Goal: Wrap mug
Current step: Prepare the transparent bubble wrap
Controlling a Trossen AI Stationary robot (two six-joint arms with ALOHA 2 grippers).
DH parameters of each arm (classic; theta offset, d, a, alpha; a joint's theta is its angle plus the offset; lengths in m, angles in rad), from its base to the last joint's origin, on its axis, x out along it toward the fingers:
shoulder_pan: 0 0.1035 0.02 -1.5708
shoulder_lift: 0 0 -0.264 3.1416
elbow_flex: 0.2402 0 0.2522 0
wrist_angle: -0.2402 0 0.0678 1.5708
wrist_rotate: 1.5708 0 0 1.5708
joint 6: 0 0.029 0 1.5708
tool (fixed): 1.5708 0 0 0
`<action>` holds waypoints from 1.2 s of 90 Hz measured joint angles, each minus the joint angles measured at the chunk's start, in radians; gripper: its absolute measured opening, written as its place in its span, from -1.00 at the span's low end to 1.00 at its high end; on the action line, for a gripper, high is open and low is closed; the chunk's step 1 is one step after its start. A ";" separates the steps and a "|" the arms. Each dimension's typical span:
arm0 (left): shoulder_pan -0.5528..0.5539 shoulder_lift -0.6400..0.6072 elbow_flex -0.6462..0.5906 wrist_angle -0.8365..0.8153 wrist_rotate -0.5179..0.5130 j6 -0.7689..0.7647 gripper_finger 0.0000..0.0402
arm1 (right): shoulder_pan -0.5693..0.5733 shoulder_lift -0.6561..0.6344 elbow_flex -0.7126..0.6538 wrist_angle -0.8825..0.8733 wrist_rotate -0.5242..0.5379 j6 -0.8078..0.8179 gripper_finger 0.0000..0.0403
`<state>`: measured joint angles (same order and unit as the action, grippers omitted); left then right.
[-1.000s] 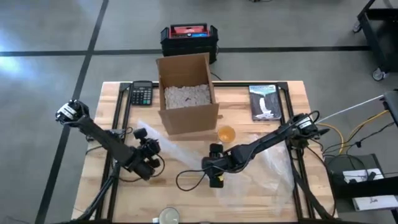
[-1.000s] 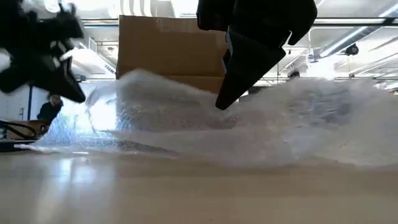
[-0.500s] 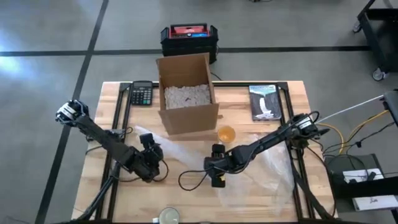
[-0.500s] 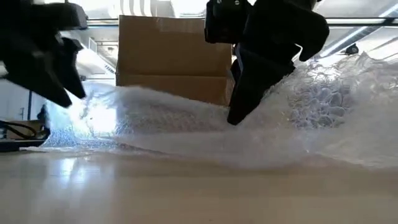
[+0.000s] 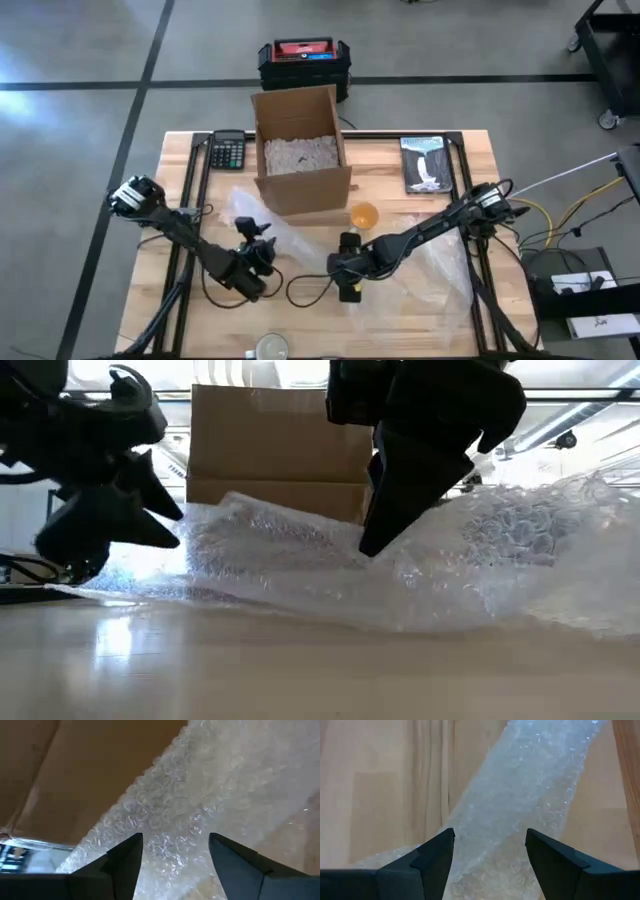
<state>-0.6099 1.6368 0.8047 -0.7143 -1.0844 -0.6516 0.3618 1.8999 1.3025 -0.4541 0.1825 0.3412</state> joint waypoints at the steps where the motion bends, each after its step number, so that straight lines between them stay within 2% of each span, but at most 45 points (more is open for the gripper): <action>1: 0.000 0.001 0.000 0.000 -0.002 -0.001 0.02 | 0.000 0.000 0.000 0.000 0.000 0.000 0.15; 14: 0.001 -0.009 0.002 0.010 -0.034 -0.003 -0.10 | 0.000 0.000 0.000 0.001 0.000 0.000 0.12; 29: 0.002 -0.051 0.032 0.014 -0.095 0.019 -0.33 | 0.000 0.000 0.000 0.004 0.000 -0.001 0.06; 54: 0.010 -0.061 0.035 0.010 -0.100 0.071 -0.94 | 0.000 0.000 0.000 0.007 0.000 -0.001 0.07; 69: 0.009 -0.065 0.036 0.009 -0.066 0.078 -0.99 | 0.000 0.000 0.000 0.007 -0.002 -0.001 0.10; 83: -0.020 -0.080 0.122 -0.080 0.084 0.070 -1.00 | 0.002 -0.005 0.004 0.005 -0.048 0.003 0.09; 101: -0.085 -0.099 0.347 -0.279 0.476 -0.011 -1.00 | 0.014 -0.008 0.057 0.000 -0.149 0.007 0.03; 108: -0.124 -0.103 0.414 -0.337 0.593 -0.071 -1.00 | 0.022 -0.008 0.079 -0.003 -0.170 0.007 0.02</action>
<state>-0.7344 1.5335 1.2191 -1.0514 -0.4909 -0.7230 0.3834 1.8923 1.3817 -0.4572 0.0128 0.3481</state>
